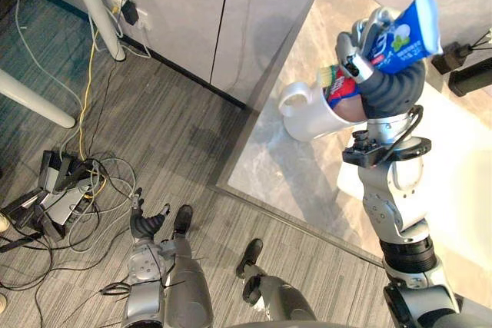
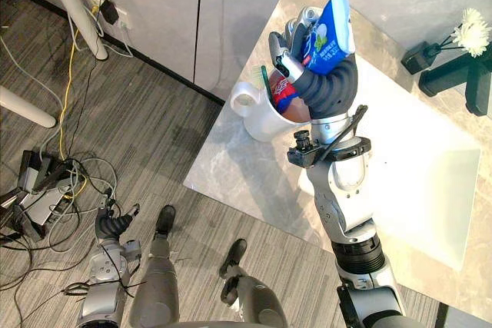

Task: Organize washtable

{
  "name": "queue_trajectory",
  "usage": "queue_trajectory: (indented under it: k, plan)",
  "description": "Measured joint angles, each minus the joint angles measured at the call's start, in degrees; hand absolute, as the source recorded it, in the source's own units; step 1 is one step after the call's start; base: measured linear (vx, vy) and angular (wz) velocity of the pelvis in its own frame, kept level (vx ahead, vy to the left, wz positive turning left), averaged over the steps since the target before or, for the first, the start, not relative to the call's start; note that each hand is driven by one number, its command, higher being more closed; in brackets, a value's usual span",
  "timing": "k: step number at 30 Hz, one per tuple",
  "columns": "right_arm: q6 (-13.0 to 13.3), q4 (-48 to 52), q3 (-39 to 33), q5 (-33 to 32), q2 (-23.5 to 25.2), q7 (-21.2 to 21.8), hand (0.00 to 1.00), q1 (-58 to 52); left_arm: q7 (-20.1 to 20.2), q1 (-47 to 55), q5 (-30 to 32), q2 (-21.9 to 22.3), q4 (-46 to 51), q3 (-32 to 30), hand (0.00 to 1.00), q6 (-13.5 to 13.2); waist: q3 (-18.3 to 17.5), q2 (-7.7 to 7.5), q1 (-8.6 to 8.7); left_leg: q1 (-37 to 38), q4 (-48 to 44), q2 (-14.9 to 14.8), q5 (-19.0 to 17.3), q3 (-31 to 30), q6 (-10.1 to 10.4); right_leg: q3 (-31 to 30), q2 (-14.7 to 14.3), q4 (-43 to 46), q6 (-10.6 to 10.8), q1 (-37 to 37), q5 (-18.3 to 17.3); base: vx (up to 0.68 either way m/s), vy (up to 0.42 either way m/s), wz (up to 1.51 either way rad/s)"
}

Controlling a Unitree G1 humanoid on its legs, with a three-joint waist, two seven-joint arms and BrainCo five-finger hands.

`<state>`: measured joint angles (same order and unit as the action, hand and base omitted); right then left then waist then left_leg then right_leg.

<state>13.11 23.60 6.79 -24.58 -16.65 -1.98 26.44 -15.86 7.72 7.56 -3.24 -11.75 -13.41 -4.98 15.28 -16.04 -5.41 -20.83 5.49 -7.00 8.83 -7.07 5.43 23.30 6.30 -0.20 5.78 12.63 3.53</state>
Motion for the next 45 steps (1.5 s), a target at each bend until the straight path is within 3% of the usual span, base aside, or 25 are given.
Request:
queue_trajectory:
  k: [6, 7, 26, 31, 45]
  plan:
    - [0.10, -0.01, -0.05, 0.02, -1.92, 1.06, 1.00, -0.10, 0.85, 0.00, 0.03, -0.12, 0.14, 0.07, 0.00, 0.00, 0.45, 0.04, 0.01, -0.06, 0.04, 0.00, -0.01, -0.03, 0.01, 0.01, -0.01, -0.01, -0.01, 0.00, -0.01, 0.00, 0.000, 0.00]
    - [0.10, -0.01, -0.10, 0.03, -1.98, 1.07, 0.00, -0.16, 0.86, 0.00, 0.03, -0.16, 0.14, 0.07, 0.00, 0.00, 0.47, 0.04, 0.02, -0.06, 0.04, 0.01, -0.01, -0.03, 0.01, 0.01, -0.01, -0.01, -0.01, 0.00, -0.01, 0.00, 0.000, 0.00]
    - [0.42, 0.05, -0.32, 0.39, -2.45, 2.28, 0.00, -1.00, 2.00, 0.00, 0.44, -0.38, 0.60, 0.20, 0.00, 0.00, 0.48, -0.06, 0.05, 0.04, 0.00, 0.07, 0.01, 0.21, 0.00, -0.06, 0.06, -0.01, -0.01, 0.01, -0.01, 0.00, 0.000, 0.00]
    - [0.35, 0.05, -0.62, 0.34, -2.61, 2.30, 0.00, -1.03, 2.10, 0.01, 0.44, -0.47, 0.59, 0.34, 0.00, 0.01, 0.77, -0.73, 0.05, 0.39, -0.02, 0.10, 0.04, 0.50, 0.00, -0.24, 0.15, 0.17, -0.02, -0.07, -0.01, 0.00, 0.000, -0.02]
    - [-1.25, -1.21, -5.95, 0.27, -8.36, 2.28, 0.00, -3.86, 3.35, 0.11, 0.36, -1.44, 0.60, 0.33, 0.00, 0.01, 0.67, -0.78, 0.16, 1.91, -0.02, 0.89, 0.39, 1.26, -0.13, -0.85, 1.02, 0.52, -0.04, -0.87, -0.03, 0.00, 0.002, -0.02]
